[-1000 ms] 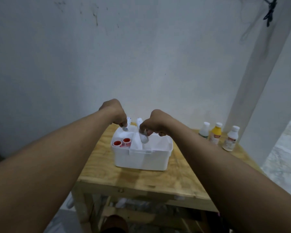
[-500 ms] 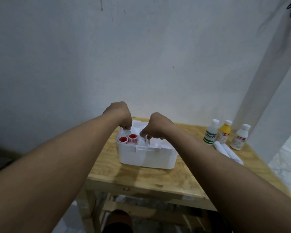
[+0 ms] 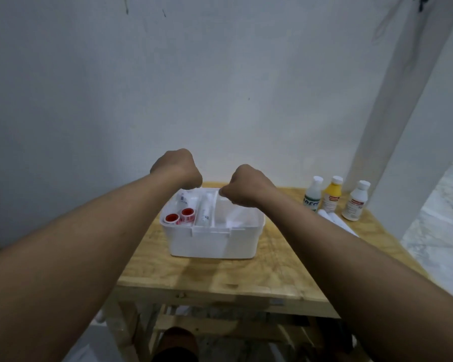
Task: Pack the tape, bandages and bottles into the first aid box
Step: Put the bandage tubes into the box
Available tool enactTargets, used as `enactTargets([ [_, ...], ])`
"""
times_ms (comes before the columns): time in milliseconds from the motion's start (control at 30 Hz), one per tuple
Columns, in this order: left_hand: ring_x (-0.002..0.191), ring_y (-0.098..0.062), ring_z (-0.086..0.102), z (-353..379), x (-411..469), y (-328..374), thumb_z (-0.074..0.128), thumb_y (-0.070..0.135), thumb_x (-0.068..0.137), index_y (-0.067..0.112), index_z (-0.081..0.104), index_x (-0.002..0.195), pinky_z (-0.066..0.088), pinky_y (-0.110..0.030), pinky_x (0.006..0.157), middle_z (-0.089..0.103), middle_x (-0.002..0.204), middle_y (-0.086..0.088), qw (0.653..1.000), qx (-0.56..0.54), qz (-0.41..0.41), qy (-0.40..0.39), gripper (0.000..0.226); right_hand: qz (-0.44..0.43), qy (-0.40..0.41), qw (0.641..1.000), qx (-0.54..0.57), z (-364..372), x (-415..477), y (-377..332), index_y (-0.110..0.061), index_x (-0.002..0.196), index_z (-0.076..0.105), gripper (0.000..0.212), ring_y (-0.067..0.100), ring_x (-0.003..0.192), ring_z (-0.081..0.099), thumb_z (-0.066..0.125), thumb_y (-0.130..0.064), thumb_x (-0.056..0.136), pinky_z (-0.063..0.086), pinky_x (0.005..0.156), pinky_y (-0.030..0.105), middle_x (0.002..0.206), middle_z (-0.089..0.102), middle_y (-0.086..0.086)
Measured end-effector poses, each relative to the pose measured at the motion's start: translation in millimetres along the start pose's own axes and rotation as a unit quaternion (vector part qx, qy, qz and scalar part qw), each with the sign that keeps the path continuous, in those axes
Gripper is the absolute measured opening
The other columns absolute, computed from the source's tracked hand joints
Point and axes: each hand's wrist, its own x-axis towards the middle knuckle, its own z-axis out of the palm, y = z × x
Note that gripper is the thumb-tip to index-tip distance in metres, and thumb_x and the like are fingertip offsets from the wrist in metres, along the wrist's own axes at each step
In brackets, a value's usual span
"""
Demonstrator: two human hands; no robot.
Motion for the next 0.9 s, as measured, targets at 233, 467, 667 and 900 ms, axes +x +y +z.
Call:
enactTargets([
  [233, 0.081, -0.028, 0.067, 14, -11, 76, 0.063, 0.018, 0.07, 0.016, 0.074, 0.086, 0.054, -0.031, 0.068, 0.071, 0.089, -0.006, 0.99, -0.064, 0.104, 0.066, 0.02, 0.049, 0.036, 0.998, -0.019, -48, -13, 68, -0.005, 0.09, 0.067, 0.016, 0.026, 0.068, 0.062, 0.056, -0.014, 0.082, 0.054, 0.063, 0.033, 0.081, 0.066, 0.01],
  [467, 0.076, -0.026, 0.067, 51, -40, 162, 0.062, 0.014, 0.075, 0.011, 0.075, 0.083, 0.061, -0.041, 0.074, 0.072, 0.083, -0.005, 0.976, -0.125, 0.176, 0.031, 0.016, 0.122, 0.067, 0.988, -0.065, -81, -29, 153, -0.012, 0.082, 0.062, 0.018, 0.024, 0.094, 0.06, 0.048, -0.021, 0.089, 0.044, 0.095, 0.04, 0.103, 0.064, 0.005],
  [667, 0.074, -0.026, 0.063, 105, -52, 216, 0.069, 0.025, 0.078, 0.009, 0.07, 0.085, 0.041, -0.027, 0.052, 0.067, 0.086, -0.009, 0.975, -0.13, 0.171, -0.063, 0.018, 0.171, 0.039, 0.982, -0.075, -90, -40, 216, -0.006, 0.093, 0.061, 0.015, 0.024, 0.077, 0.059, 0.056, -0.019, 0.088, 0.046, 0.067, 0.033, 0.084, 0.061, 0.007],
  [900, 0.085, -0.027, 0.064, 169, -55, 248, 0.063, 0.034, 0.09, 0.012, 0.06, 0.093, 0.044, -0.031, 0.061, 0.066, 0.099, -0.009, 0.981, -0.111, 0.118, -0.105, 0.023, 0.193, 0.02, 0.98, -0.051, -72, -34, 258, -0.004, 0.099, 0.063, 0.026, 0.018, 0.07, 0.059, 0.067, -0.018, 0.077, 0.044, 0.056, 0.028, 0.078, 0.062, 0.005],
])
